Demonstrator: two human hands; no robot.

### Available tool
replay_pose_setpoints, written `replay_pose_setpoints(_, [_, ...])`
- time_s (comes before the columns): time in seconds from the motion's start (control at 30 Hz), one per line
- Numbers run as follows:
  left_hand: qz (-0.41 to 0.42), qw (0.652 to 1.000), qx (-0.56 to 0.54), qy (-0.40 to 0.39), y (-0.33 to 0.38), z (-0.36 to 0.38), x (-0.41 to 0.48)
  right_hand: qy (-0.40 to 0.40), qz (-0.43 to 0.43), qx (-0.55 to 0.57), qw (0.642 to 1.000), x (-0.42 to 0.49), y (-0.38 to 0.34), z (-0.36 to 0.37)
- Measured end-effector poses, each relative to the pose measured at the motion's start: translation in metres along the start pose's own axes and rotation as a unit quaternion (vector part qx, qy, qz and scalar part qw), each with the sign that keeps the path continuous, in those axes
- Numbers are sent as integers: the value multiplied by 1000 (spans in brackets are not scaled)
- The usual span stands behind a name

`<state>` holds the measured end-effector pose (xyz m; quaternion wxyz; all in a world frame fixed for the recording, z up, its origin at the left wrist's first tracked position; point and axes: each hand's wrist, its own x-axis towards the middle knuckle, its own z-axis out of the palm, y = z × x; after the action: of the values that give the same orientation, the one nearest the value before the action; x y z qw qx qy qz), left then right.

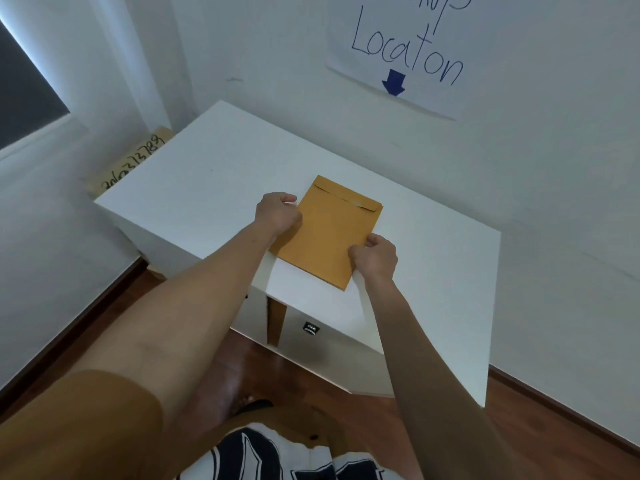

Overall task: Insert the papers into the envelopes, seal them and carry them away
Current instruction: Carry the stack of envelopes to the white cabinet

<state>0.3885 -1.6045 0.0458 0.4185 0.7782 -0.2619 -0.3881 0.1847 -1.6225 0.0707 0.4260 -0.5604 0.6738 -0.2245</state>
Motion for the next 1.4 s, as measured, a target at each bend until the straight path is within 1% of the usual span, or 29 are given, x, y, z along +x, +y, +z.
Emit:
replay_pose_setpoints(0.1, [32,997,68,-6,3,3,-1,-1,-11,-24,1000,4,1,0])
replay_pose_setpoints(0.2, [80,985,155,-3,5,6,-7,-1,-37,-44,998,10,5,3])
replay_pose_setpoints(0.23, [105,975,194,2,5,7,-10,5,-48,-54,997,11,7,4])
replay_pose_setpoints(0.3, [171,944,282,16,-1,12,-19,21,-96,-100,990,11,13,7])
replay_pose_setpoints(0.4, [254,897,360,29,-18,20,-33,36,-185,-230,955,8,23,13])
replay_pose_setpoints(0.5, [283,871,400,30,-41,25,-42,24,-228,-316,921,8,38,19])
replay_pose_setpoints(0.57, [282,864,416,28,-53,23,-46,19,-250,-352,902,8,47,22])
replay_pose_setpoints(0.7, [263,857,443,11,-68,20,-47,12,-246,-372,895,6,51,24])
replay_pose_setpoints(0.8, [258,852,455,13,-72,20,-47,9,-246,-379,892,6,50,24])
replay_pose_setpoints(1.0, [255,844,471,19,-72,23,-47,-7,-236,-386,892,10,48,21])
replay_pose_setpoints(1.17, [232,839,492,13,-60,28,-50,-22,-217,-388,896,13,45,21])
replay_pose_setpoints(1.3, [215,835,506,-3,-54,31,-54,-36,-205,-385,899,11,44,21])
replay_pose_setpoints(1.4, [205,826,525,-14,-57,31,-55,-47,-201,-388,898,10,43,20])
